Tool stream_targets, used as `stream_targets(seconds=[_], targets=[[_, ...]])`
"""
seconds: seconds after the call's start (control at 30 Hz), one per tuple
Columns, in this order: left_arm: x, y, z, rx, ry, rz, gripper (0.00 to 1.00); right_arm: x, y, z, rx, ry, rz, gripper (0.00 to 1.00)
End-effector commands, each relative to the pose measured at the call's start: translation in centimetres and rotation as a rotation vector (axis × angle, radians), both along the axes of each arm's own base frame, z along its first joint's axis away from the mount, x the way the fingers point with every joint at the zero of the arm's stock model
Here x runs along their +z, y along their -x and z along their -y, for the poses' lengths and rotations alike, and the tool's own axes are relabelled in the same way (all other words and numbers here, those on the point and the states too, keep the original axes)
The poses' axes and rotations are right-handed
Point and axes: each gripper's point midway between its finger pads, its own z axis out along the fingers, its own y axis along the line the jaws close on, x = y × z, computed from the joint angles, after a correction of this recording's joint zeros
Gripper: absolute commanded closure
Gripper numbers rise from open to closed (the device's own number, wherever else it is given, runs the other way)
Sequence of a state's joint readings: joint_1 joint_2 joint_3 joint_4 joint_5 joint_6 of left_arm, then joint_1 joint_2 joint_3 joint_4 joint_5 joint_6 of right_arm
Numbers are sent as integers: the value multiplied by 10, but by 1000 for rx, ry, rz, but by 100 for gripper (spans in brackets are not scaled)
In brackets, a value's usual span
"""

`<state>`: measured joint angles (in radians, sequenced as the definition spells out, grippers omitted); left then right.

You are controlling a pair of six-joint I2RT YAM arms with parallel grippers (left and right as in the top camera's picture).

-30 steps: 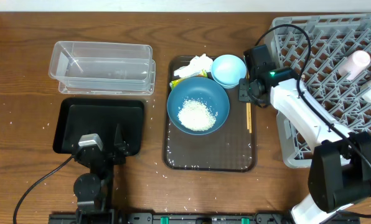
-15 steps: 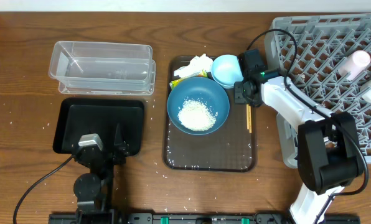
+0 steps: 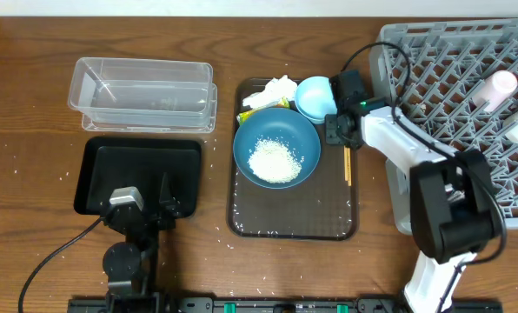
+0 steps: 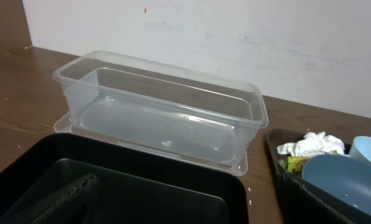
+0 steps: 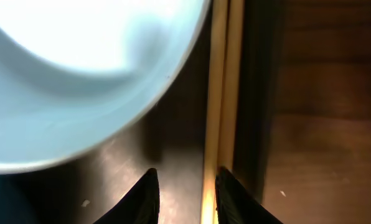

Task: Sort waste into correct bins and load items into the dishwasher rack
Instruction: 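Reach the right gripper down to the wooden chopsticks on the tray, then lift one chopstick and place it into the rack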

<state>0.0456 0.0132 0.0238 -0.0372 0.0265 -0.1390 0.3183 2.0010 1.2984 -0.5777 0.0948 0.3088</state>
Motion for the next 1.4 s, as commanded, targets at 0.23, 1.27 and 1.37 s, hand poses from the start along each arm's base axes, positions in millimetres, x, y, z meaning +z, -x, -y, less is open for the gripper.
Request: stream_targets(seconds=[0.23,1.27,1.37], targets=[[-17,1,-5,27,11,-51,8,-16,7,-1,26,25,-41,73],[-17,1,-5,27,11,-51,8,178,-41,105,-16,-3,206,99],[-17,1,-5,27,11,-51,8,178,-46,123,5,23,223,99]])
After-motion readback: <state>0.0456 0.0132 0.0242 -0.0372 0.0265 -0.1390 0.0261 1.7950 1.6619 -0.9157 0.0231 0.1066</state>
